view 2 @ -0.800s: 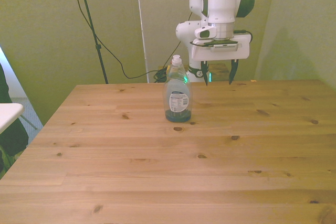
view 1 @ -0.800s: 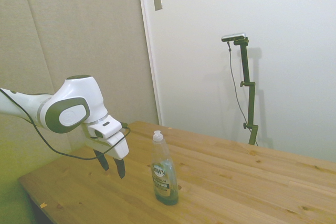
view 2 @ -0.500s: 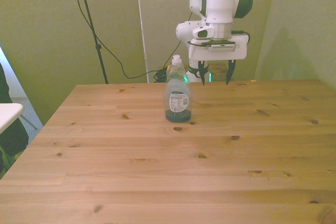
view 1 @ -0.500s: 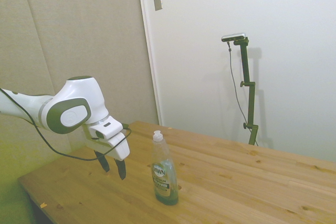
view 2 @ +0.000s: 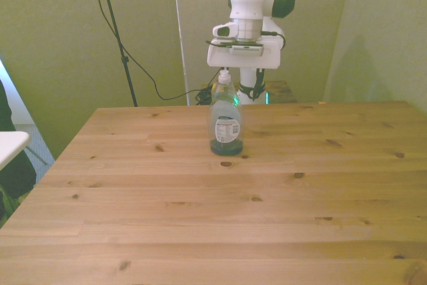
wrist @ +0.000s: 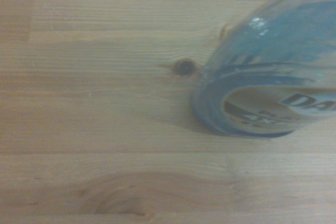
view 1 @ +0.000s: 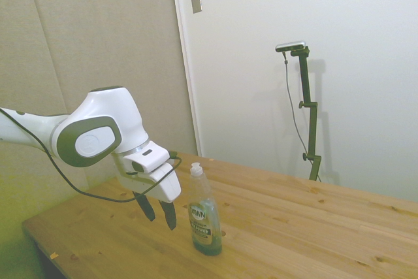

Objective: Knock down the dish soap

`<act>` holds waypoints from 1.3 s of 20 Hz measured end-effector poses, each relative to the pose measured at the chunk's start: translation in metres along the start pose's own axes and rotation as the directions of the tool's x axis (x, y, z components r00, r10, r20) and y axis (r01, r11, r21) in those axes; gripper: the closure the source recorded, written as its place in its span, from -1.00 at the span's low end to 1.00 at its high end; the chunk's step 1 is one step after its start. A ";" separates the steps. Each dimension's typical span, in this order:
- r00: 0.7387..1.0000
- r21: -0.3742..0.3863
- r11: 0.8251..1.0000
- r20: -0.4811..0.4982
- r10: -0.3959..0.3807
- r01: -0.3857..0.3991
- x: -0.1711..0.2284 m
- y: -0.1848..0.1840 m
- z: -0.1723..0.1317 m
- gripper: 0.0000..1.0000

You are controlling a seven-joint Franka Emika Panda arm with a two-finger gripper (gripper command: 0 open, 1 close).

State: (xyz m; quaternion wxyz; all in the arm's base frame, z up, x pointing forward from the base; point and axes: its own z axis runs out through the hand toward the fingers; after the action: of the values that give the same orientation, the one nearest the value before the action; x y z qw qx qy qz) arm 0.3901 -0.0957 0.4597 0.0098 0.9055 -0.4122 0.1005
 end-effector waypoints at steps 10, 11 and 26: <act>0.998 0.032 0.999 -0.059 0.033 -0.031 0.019 -0.001 -0.010 1.00; 0.997 0.038 0.999 -0.066 0.042 -0.039 0.021 -0.003 -0.009 1.00; 0.963 0.109 0.969 -0.136 0.234 -0.220 0.088 -0.045 -0.003 1.00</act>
State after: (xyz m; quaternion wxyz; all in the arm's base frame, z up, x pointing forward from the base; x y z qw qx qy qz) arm 0.4797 -0.1314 0.4828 -0.0133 0.8419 -0.5062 0.1867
